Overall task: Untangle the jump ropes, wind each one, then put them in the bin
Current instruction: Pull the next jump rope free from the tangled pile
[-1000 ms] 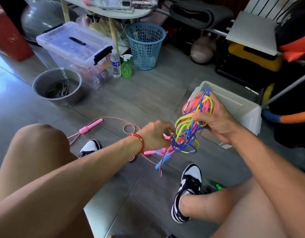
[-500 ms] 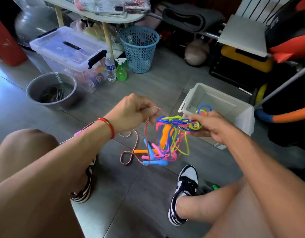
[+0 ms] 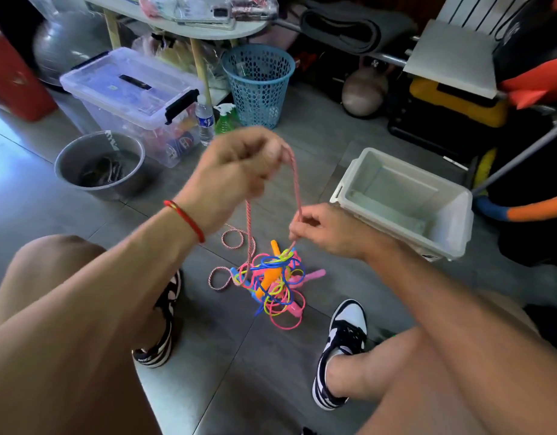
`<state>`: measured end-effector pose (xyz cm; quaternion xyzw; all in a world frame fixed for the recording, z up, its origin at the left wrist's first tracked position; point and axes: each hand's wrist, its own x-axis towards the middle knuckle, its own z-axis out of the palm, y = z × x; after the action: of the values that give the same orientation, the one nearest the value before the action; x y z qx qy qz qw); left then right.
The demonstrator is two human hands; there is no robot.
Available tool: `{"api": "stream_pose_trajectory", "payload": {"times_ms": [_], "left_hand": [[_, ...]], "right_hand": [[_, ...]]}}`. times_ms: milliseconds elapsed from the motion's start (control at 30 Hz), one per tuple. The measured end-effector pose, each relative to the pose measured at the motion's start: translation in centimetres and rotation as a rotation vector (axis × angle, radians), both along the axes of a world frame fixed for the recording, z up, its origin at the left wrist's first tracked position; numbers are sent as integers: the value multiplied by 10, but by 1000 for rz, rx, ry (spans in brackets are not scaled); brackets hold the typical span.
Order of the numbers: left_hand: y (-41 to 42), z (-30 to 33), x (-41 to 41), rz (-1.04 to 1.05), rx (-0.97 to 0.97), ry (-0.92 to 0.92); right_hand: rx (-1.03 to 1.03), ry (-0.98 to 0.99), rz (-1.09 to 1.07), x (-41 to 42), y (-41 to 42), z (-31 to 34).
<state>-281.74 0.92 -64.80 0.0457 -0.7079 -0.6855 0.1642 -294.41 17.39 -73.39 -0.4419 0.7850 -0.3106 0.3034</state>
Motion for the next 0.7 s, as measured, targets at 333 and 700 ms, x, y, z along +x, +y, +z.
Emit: {"api": "stream_pose_trajectory", "payload": {"times_ms": [333, 700], "left_hand": [[-117, -5, 23, 412, -973, -932], [9, -43, -4, -294, -835, -425]], "right_hand": [[161, 270, -163, -29, 17, 16], [-68, 322, -19, 8, 9, 37]]}}
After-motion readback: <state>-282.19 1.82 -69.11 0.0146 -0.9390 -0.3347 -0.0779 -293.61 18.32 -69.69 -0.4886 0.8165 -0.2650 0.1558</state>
